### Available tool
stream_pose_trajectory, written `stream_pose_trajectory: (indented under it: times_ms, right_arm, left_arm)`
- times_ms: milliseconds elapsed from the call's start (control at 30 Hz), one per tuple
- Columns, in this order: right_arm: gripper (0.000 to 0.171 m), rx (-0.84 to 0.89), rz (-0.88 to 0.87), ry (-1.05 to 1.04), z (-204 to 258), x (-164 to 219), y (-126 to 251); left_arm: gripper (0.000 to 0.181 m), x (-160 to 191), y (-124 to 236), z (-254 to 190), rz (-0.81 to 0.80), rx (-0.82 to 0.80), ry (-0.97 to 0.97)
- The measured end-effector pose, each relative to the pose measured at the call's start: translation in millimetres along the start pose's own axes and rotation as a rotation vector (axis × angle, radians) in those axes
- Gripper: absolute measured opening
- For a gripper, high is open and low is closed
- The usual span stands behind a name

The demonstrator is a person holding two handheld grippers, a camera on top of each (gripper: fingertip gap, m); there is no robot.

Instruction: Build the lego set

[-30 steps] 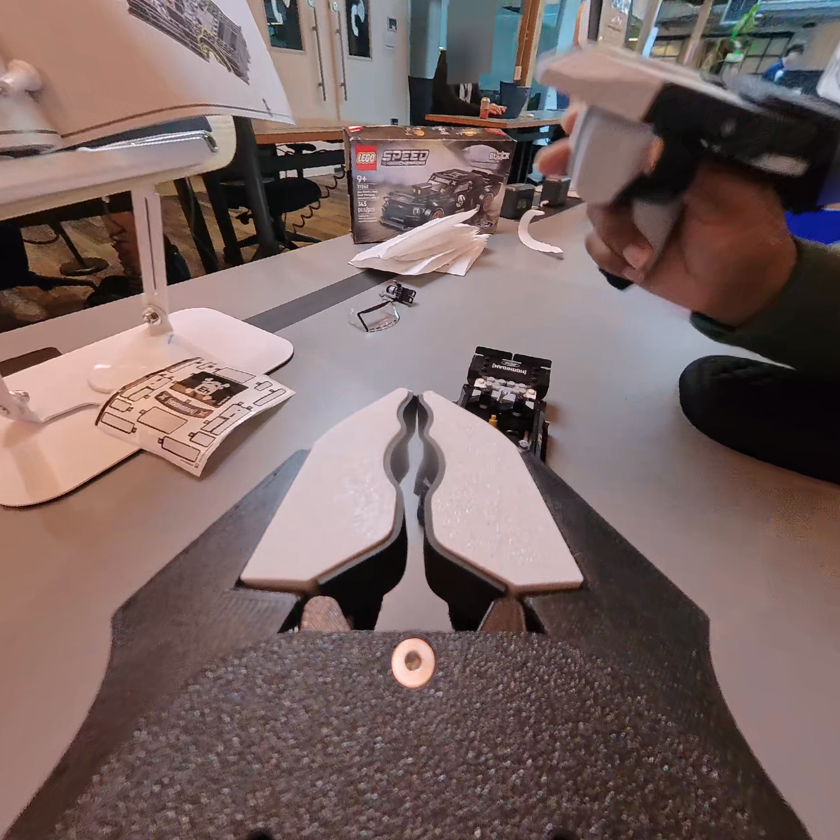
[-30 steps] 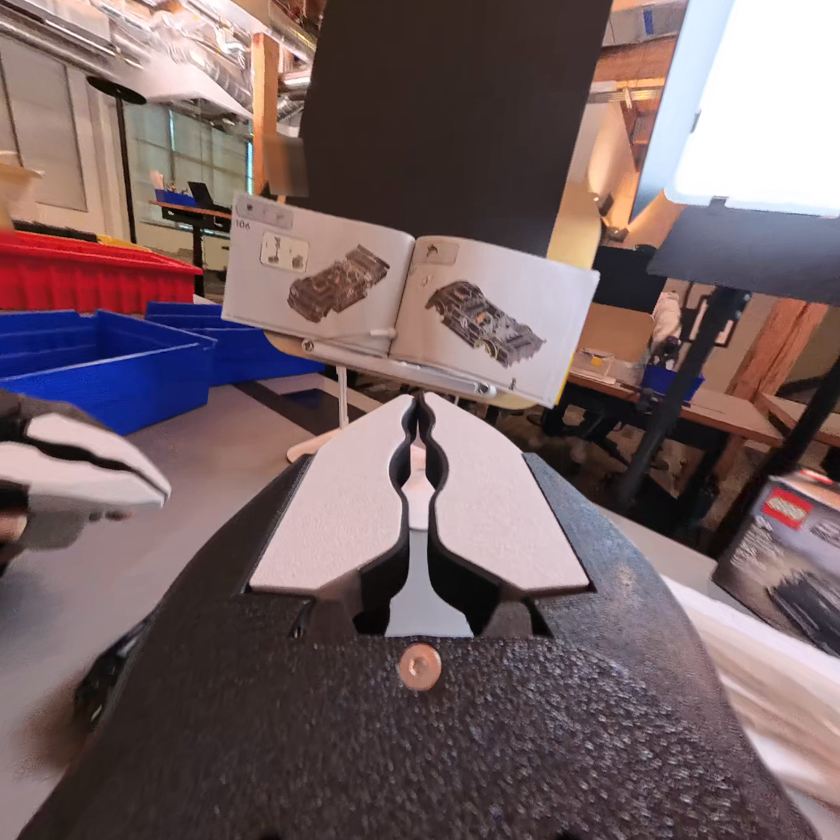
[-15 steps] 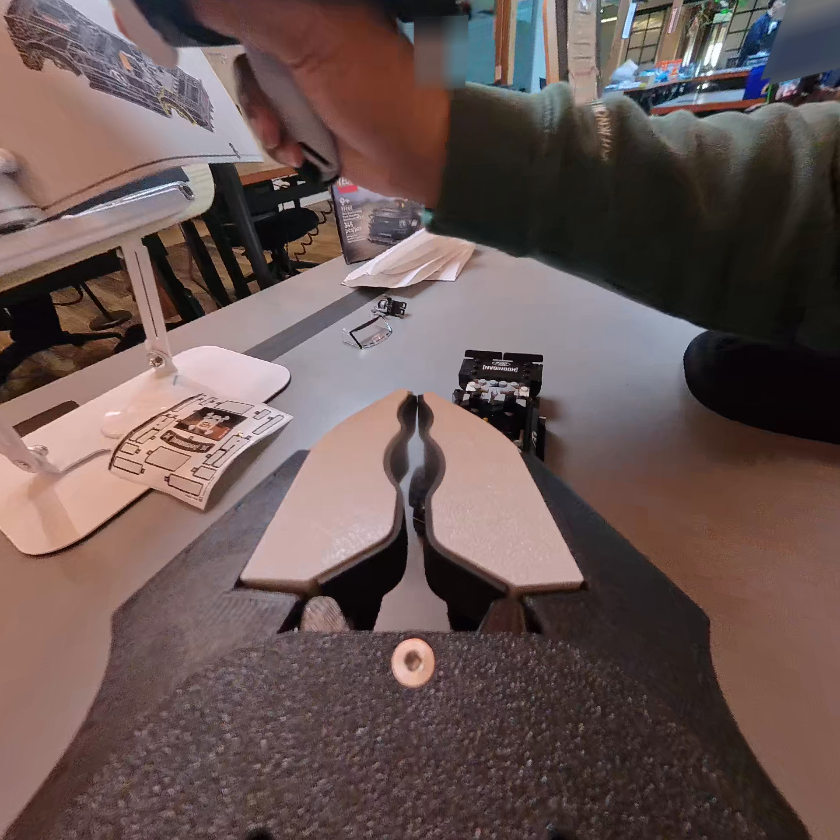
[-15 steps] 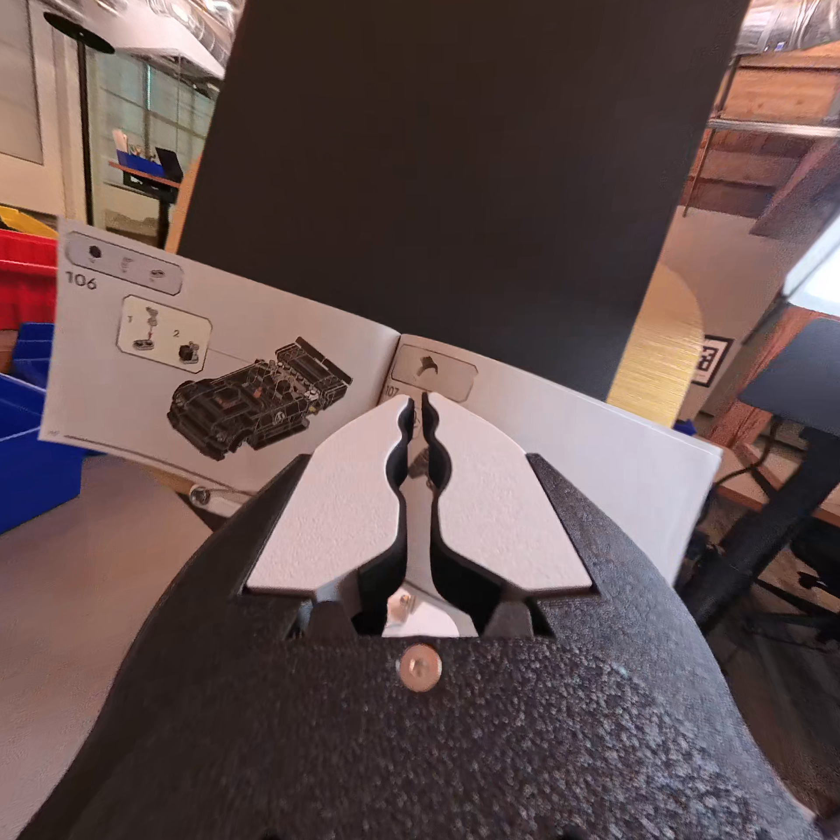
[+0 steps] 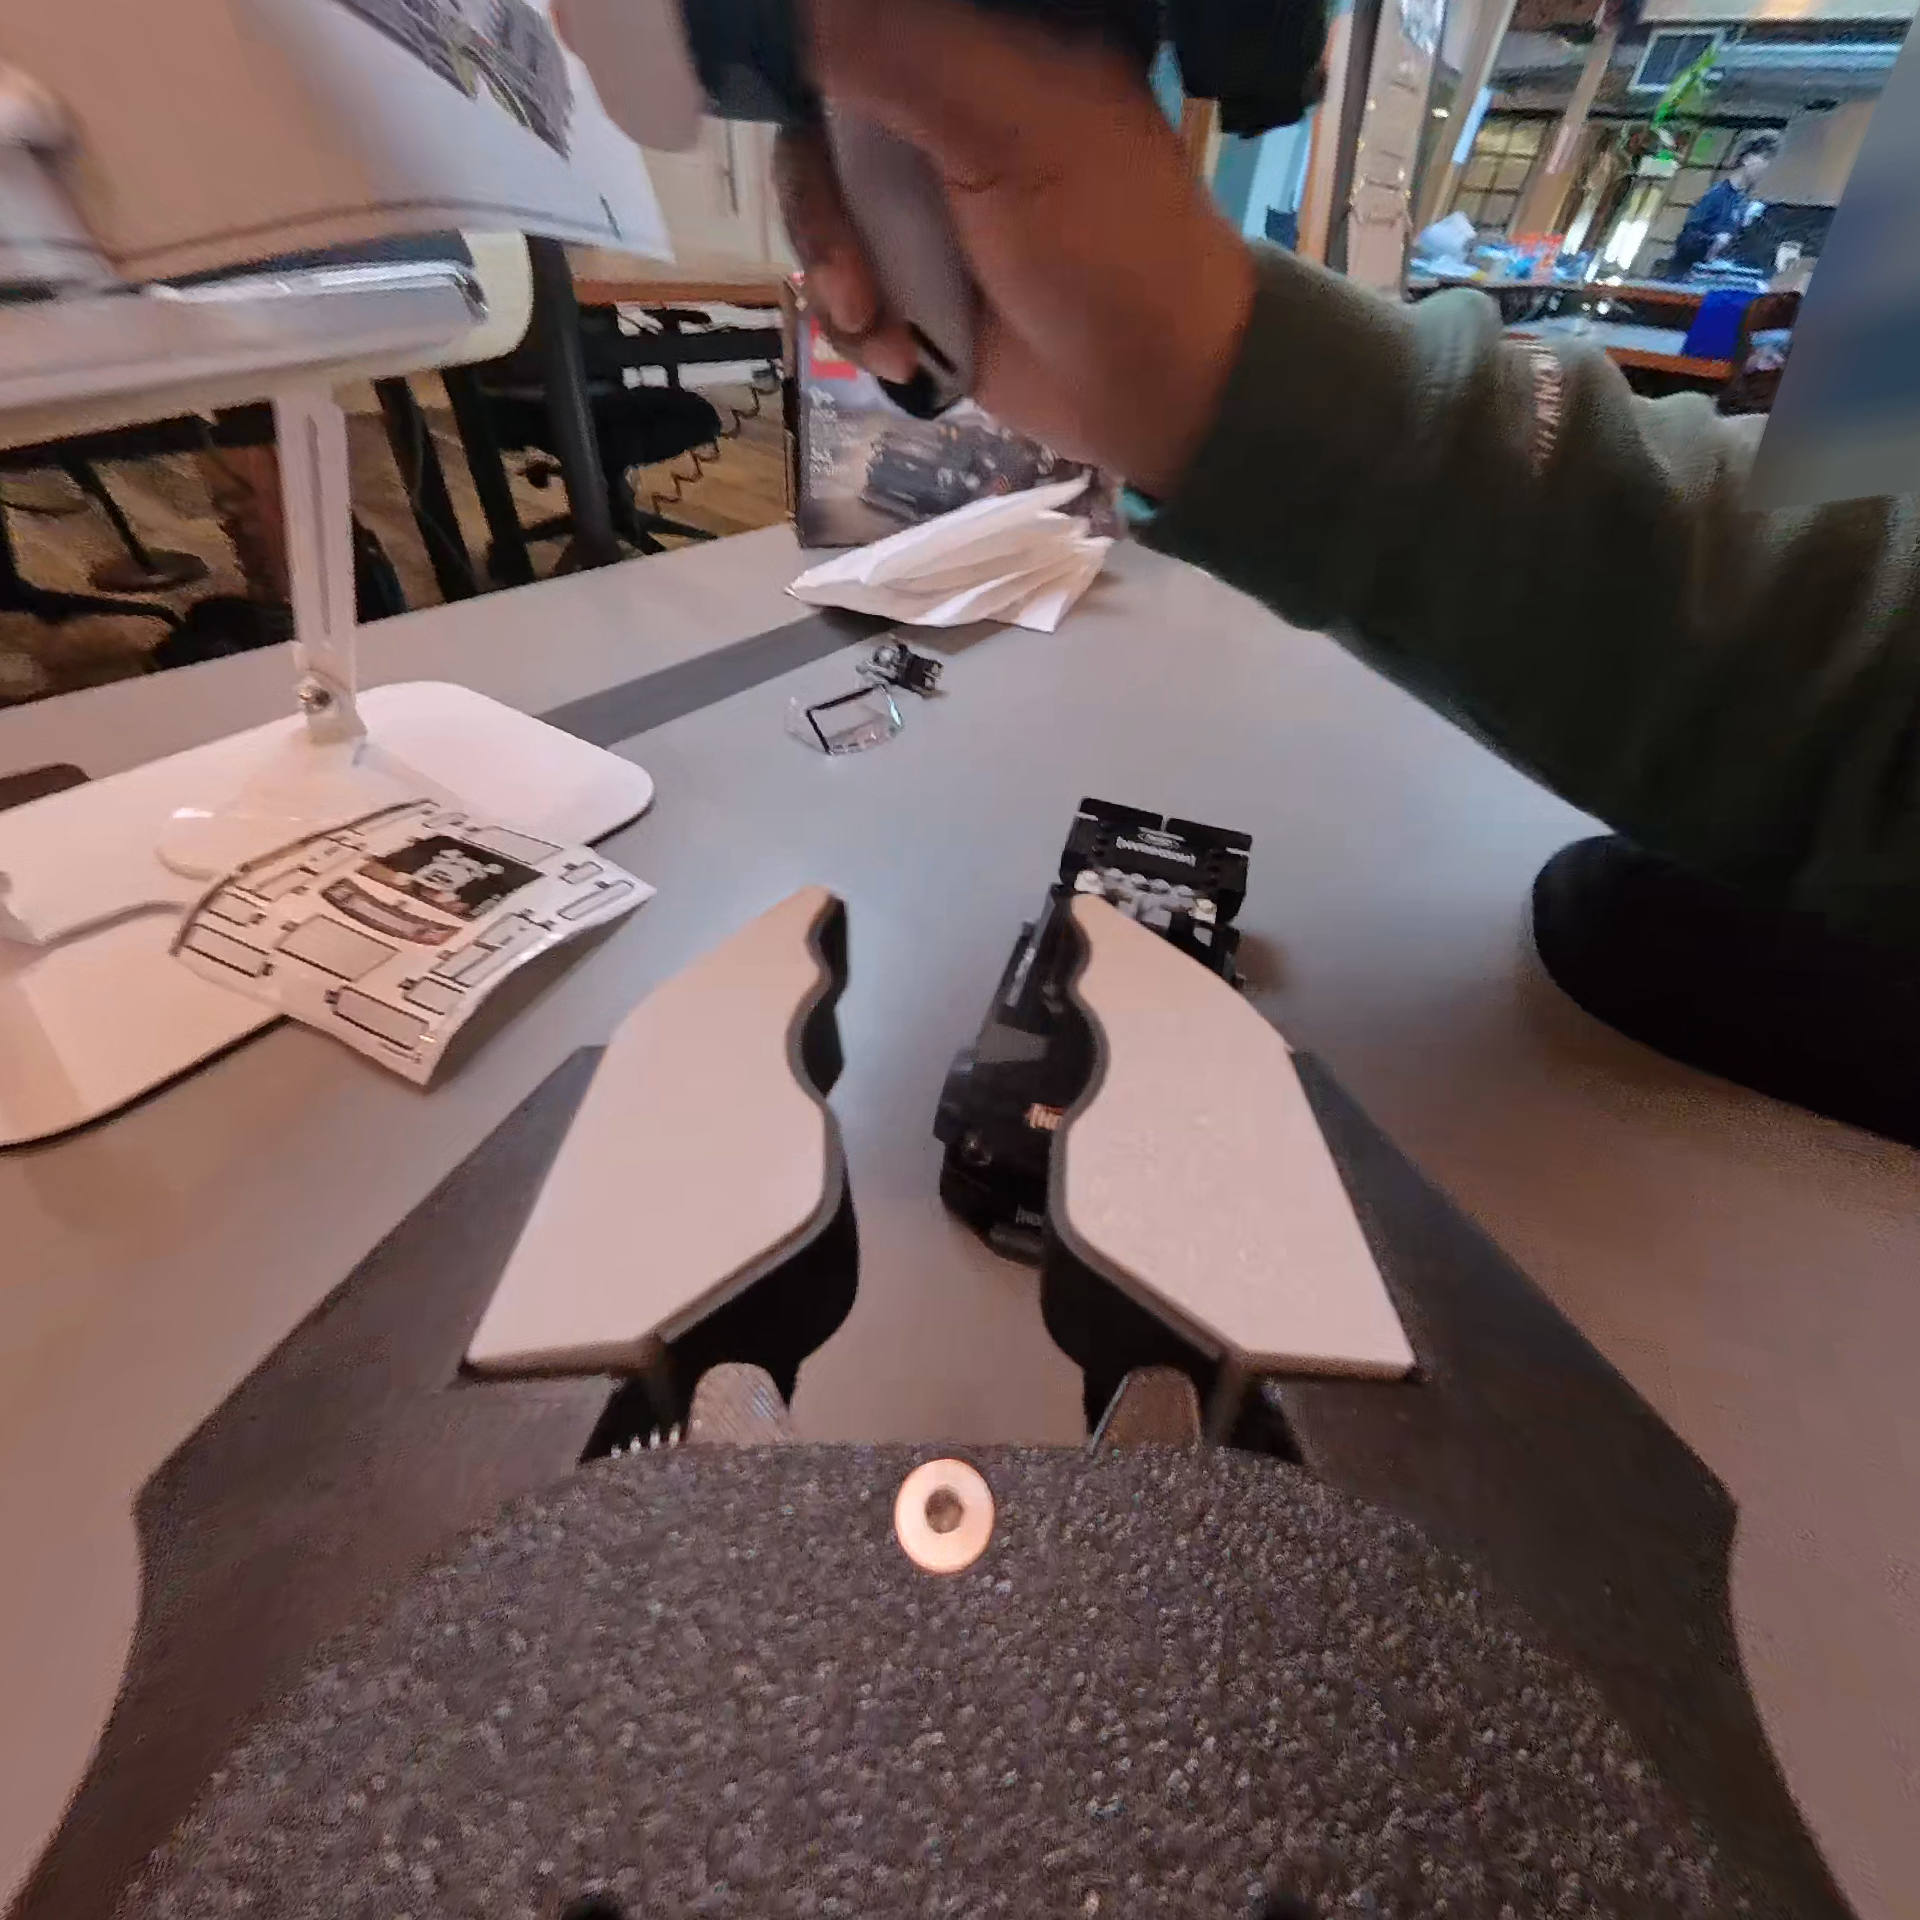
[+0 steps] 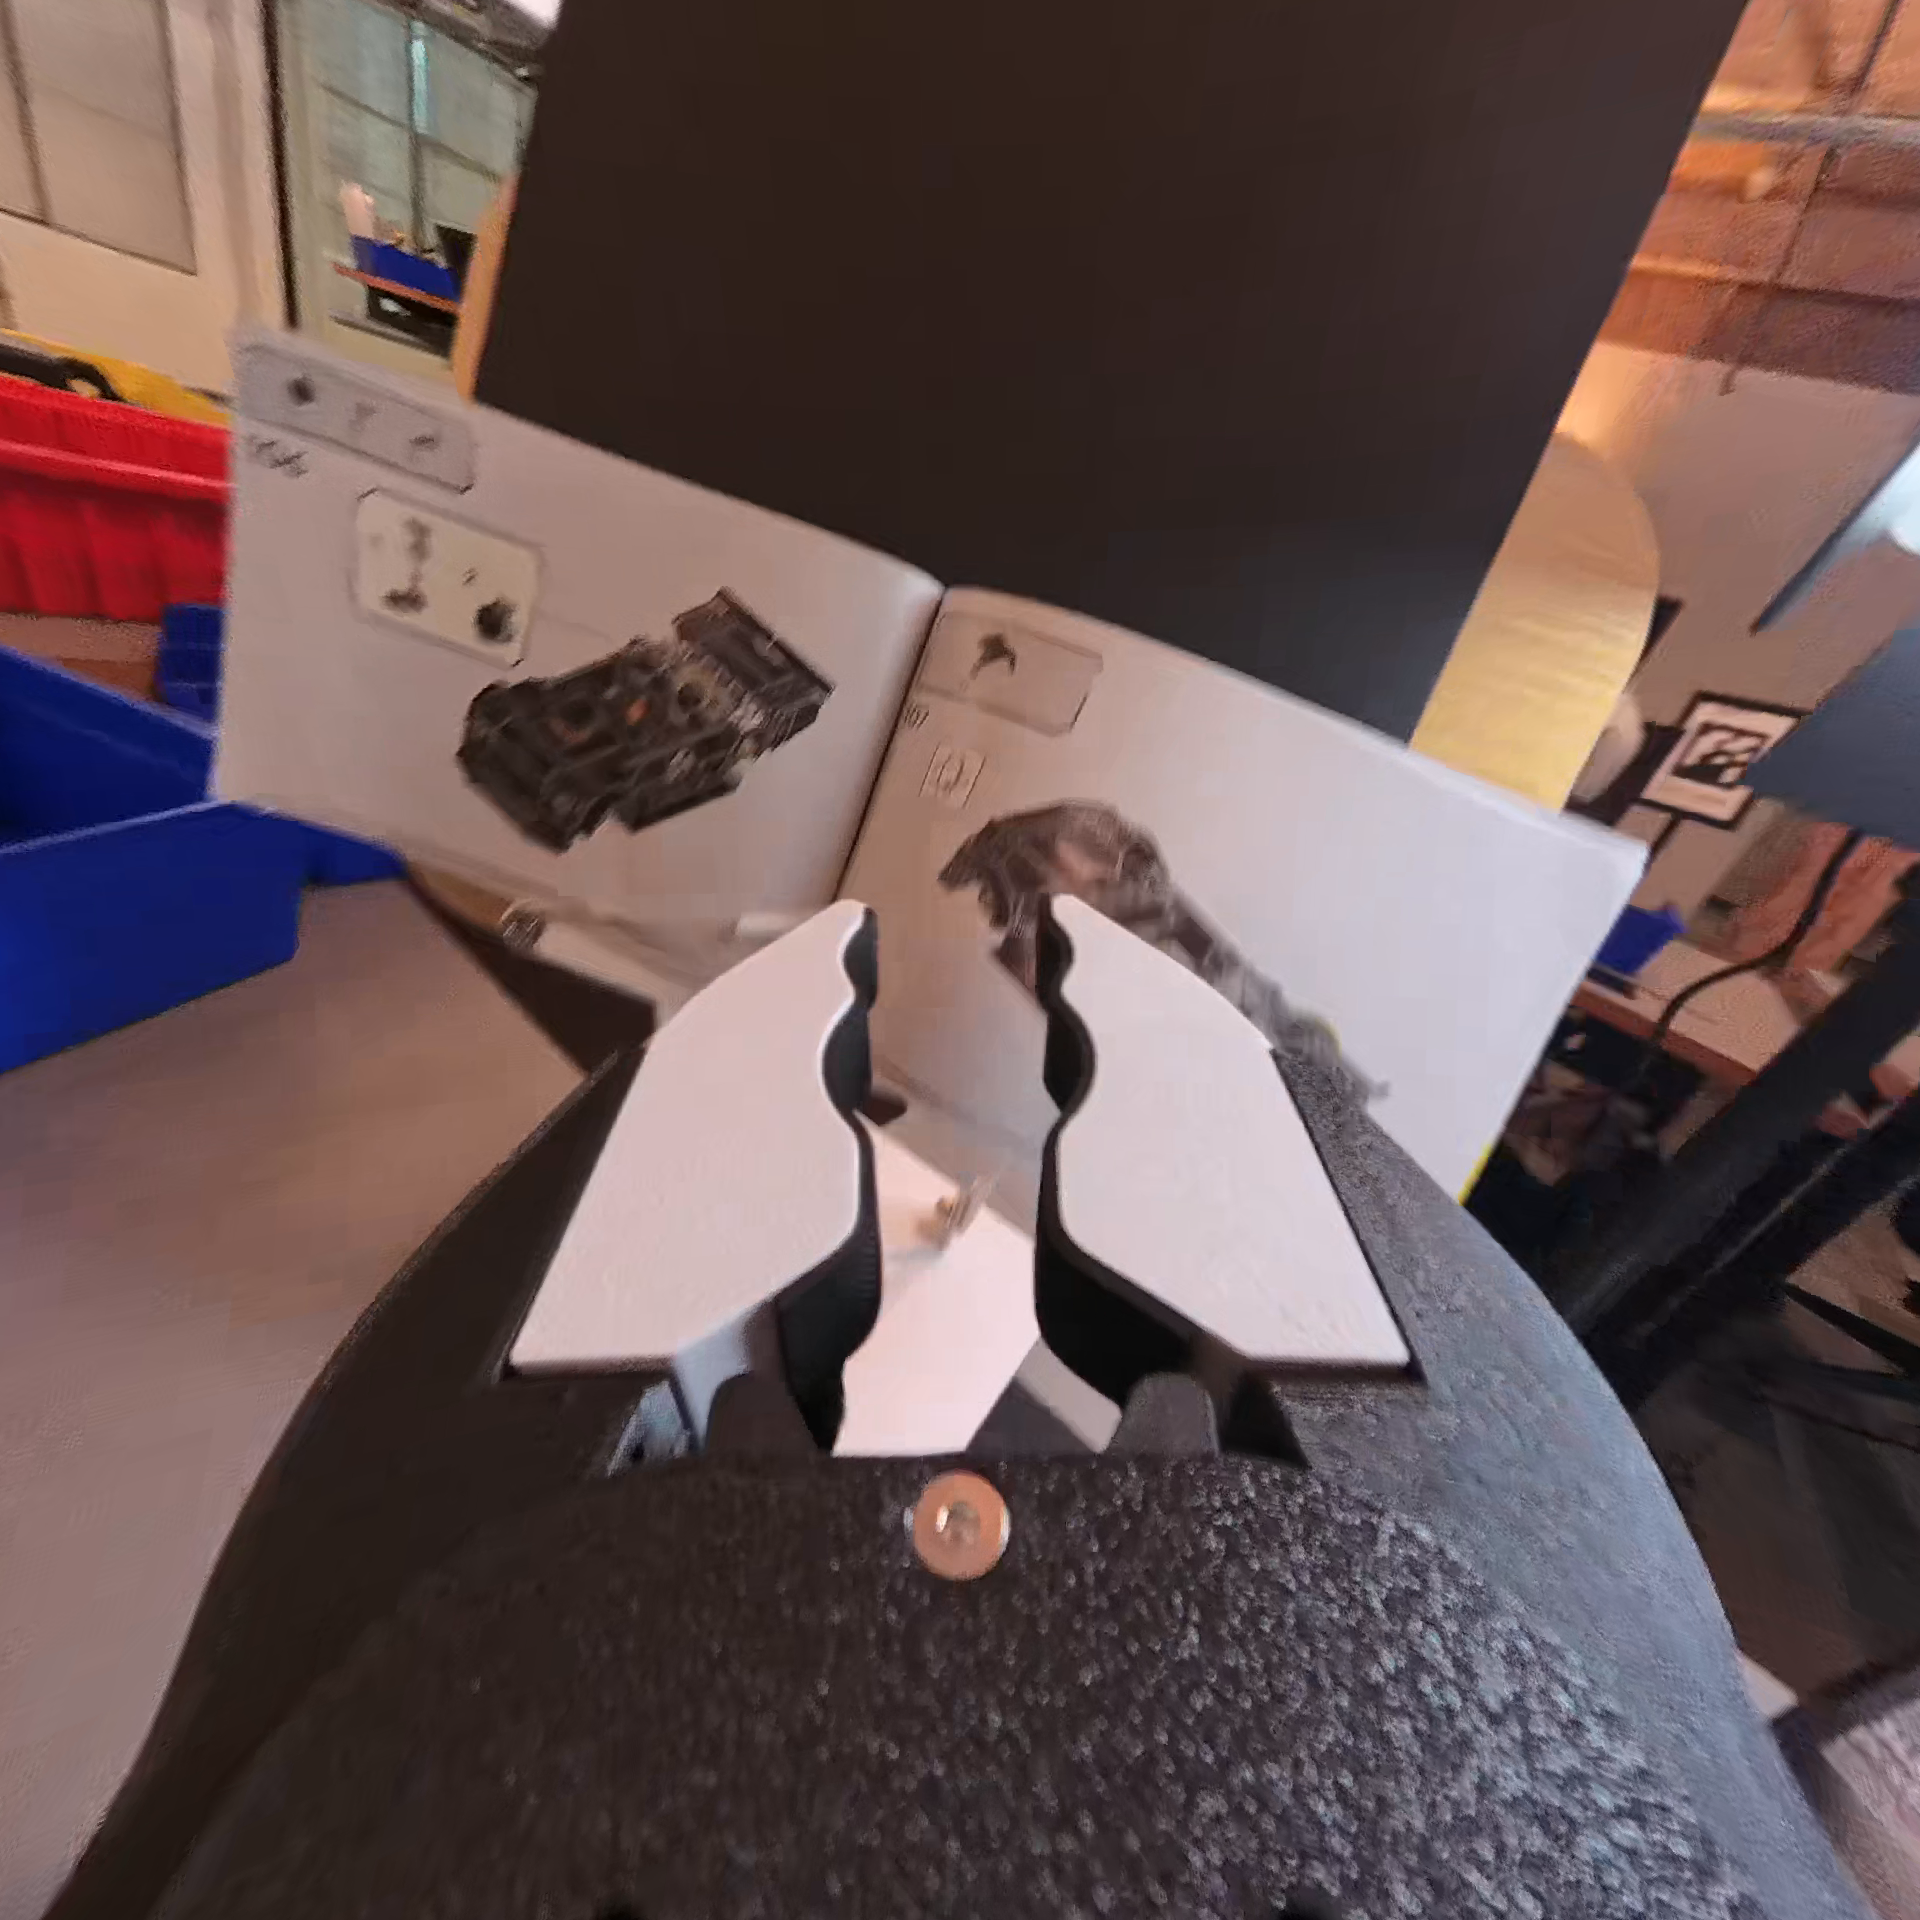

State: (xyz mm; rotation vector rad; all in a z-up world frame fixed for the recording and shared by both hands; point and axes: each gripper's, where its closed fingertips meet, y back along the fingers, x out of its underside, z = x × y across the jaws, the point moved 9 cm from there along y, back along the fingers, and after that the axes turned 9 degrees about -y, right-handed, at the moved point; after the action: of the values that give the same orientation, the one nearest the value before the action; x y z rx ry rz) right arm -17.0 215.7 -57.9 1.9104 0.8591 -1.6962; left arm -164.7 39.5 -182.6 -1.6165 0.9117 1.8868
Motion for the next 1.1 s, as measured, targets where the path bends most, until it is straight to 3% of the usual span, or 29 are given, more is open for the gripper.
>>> stream_pose_trajectory:
  times_ms: [133,300,400,467,567,633,767,1100]
  right_arm:
    - [0.036,-0.112,0.108,0.031,3.2,31.6,76.5]
    - [0.048,-0.274,0.423,0.052,13.9,84.5,179.5]
    - [0.06,-0.29,0.511,0.027,19.8,110.4,213.3]
    - [0.064,-0.3,0.549,-0.003,26.3,124.9,219.1]
    - [0.062,-0.306,0.638,0.109,36.5,140.5,216.3]
    - [0.053,-0.278,0.644,0.176,38.9,146.4,212.9]
    - [0.04,-0.234,0.616,0.185,40.5,150.4,205.8]
    - [0.04,-0.138,0.455,0.134,38.3,134.6,216.0]
  left_arm:
    - [0.058,8.1,-9.7,-9.1,0.115,0.076,-0.008]
    - [0.093,20.6,-24.9,-24.7,0.269,0.164,-0.046]
    - [0.107,28.6,-37.3,-28.1,0.365,0.172,-0.107]
    - [0.11,32.5,-47.0,-32.4,0.428,0.202,-0.106]
    - [0.093,39.2,-54.0,-38.6,0.511,0.175,-0.17]
    - [0.091,40.7,-52.5,-42.2,0.528,0.143,-0.221]
    - [0.091,42.1,-44.9,-42.9,0.538,0.115,-0.203]
    - [0.091,44.3,-32.8,-33.5,0.568,-0.044,-0.131]
